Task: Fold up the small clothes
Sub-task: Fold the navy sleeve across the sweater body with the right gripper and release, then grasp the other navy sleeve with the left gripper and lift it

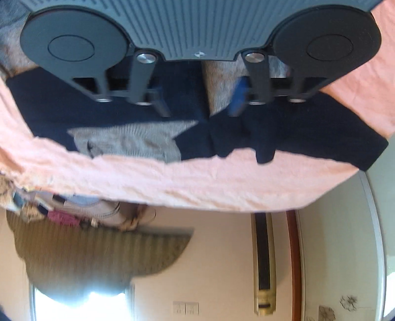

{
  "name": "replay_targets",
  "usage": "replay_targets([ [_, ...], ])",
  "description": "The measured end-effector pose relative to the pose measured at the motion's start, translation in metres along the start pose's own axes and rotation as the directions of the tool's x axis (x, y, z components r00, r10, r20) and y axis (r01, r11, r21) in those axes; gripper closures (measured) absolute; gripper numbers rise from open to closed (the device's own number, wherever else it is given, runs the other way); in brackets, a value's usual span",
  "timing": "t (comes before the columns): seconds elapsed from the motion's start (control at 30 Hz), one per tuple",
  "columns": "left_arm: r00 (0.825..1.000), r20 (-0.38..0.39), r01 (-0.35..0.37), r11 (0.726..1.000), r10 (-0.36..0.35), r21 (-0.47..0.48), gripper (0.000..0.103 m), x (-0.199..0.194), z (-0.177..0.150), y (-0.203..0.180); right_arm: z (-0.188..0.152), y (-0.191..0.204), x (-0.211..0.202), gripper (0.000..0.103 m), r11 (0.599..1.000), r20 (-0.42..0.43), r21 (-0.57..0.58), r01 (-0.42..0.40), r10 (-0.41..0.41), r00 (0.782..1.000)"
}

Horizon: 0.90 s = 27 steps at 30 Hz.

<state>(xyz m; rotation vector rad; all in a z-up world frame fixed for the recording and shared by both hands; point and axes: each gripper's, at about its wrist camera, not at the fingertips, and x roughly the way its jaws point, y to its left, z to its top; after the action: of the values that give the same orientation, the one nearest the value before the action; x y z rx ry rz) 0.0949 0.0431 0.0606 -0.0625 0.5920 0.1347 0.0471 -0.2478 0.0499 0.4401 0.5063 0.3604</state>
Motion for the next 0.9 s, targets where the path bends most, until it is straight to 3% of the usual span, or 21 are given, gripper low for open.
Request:
replay_targets([
  [0.07, 1.0, 0.003, 0.016, 1.0, -0.016, 0.012, 0.021, 0.004, -0.001, -0.007, 0.022, 0.011, 0.026, 0.0, 0.996, -0.018, -0.076, 0.039, -0.04, 0.999],
  [0.17, 0.992, -0.1, 0.084, 0.996, -0.082, 0.014, 0.021, 0.031, -0.005, -0.022, 0.036, 0.02, 0.086, 0.0, 0.972, -0.094, -0.204, 0.113, -0.135, 0.986],
  [0.27, 0.976, -0.206, 0.072, 0.997, -0.069, 0.01, 0.017, 0.061, -0.017, -0.025, 0.029, 0.01, 0.134, 0.001, 0.945, -0.21, -0.266, 0.189, -0.249, 0.946],
  [0.3, 0.982, -0.176, 0.075, 0.997, -0.071, 0.019, 0.011, 0.062, -0.022, -0.023, 0.022, 0.003, 0.145, 0.0, 0.933, -0.243, -0.294, 0.208, -0.283, 0.928],
  [0.37, 0.985, -0.152, 0.093, 0.995, -0.087, 0.036, 0.006, 0.065, -0.027, -0.017, 0.0, 0.006, 0.142, 0.0, 0.88, -0.165, -0.432, 0.198, -0.293, 0.942],
  [0.43, 0.984, -0.148, 0.106, 0.993, -0.098, 0.043, 0.005, 0.064, -0.027, -0.014, 0.003, 0.003, 0.139, 0.0, 0.898, -0.168, -0.398, 0.188, -0.273, 0.947],
  [0.5, 0.983, -0.146, 0.121, 0.992, -0.115, 0.037, 0.006, 0.062, -0.026, -0.01, 0.003, 0.006, 0.14, 0.0, 0.887, -0.168, -0.418, 0.196, -0.288, 0.943],
  [0.6, 0.99, -0.083, 0.112, 0.992, -0.117, -0.058, 0.006, 0.046, -0.02, 0.02, 0.003, 0.007, 0.139, 0.0, 0.887, -0.164, -0.418, 0.196, -0.286, 0.944],
  [0.7, 0.999, 0.007, 0.046, 0.975, -0.046, -0.218, 0.006, 0.03, -0.009, 0.085, 0.002, 0.007, 0.138, 0.0, 0.888, -0.162, -0.417, 0.195, -0.284, 0.945],
  [0.73, 1.0, 0.015, 0.016, 0.959, -0.012, -0.282, 0.006, 0.029, -0.005, 0.112, 0.002, 0.007, 0.138, 0.0, 0.887, -0.161, -0.417, 0.196, -0.284, 0.945],
  [0.8, 0.999, 0.004, -0.044, 0.901, 0.05, -0.432, 0.006, 0.033, 0.003, 0.174, 0.002, 0.007, 0.137, 0.0, 0.887, -0.161, -0.418, 0.196, -0.285, 0.945],
  [0.83, 0.996, -0.011, -0.085, 0.857, 0.093, -0.508, 0.006, 0.037, 0.005, 0.204, 0.002, 0.007, 0.137, 0.0, 0.887, -0.16, -0.418, 0.197, -0.285, 0.945],
  [0.9, 0.983, -0.058, -0.17, 0.744, 0.174, -0.646, 0.006, 0.045, 0.004, 0.264, 0.001, 0.007, 0.137, 0.0, 0.886, -0.159, -0.418, 0.198, -0.286, 0.945],
])
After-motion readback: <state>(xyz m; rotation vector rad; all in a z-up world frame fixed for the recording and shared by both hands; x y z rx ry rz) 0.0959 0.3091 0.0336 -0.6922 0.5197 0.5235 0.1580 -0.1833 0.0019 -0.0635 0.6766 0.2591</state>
